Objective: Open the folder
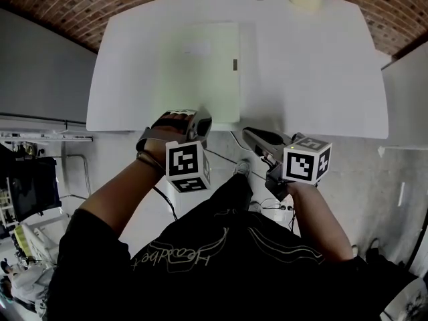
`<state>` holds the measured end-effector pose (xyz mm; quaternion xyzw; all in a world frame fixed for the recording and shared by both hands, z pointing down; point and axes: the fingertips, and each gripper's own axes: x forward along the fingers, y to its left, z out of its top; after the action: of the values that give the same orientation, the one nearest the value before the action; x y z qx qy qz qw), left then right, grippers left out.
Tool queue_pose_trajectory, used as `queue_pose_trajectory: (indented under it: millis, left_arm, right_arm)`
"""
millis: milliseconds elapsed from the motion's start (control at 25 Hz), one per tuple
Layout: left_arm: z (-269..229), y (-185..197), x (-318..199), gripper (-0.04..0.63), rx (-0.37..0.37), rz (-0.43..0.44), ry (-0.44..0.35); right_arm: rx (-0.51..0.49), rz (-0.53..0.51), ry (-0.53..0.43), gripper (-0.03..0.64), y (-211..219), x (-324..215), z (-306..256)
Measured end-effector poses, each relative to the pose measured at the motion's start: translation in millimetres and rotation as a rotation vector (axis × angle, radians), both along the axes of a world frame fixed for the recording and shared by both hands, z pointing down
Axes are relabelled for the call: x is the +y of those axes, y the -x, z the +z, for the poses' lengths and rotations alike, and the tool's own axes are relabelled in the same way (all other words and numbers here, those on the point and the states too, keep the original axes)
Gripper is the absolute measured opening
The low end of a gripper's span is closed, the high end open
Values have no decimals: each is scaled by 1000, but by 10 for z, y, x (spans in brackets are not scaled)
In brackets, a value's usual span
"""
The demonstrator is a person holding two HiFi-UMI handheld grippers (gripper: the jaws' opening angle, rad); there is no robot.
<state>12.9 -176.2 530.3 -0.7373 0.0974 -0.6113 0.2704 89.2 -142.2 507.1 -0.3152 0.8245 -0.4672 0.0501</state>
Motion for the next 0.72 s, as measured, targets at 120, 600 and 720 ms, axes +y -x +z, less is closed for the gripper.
queue_pose_trajectory:
  millis: [120,600,720]
  left_arm:
    - [-9,7,18,14,4,-1,11]
    - [-43,-24,33,14,25,-1,32]
    - [-44,-31,45,14,31,-2,38]
  right_arm:
    - [22,10,-5,3,8,-86,38]
    - [110,26,-24,3,60,-287,226]
    - [128,30,-22,3,70,-328,249]
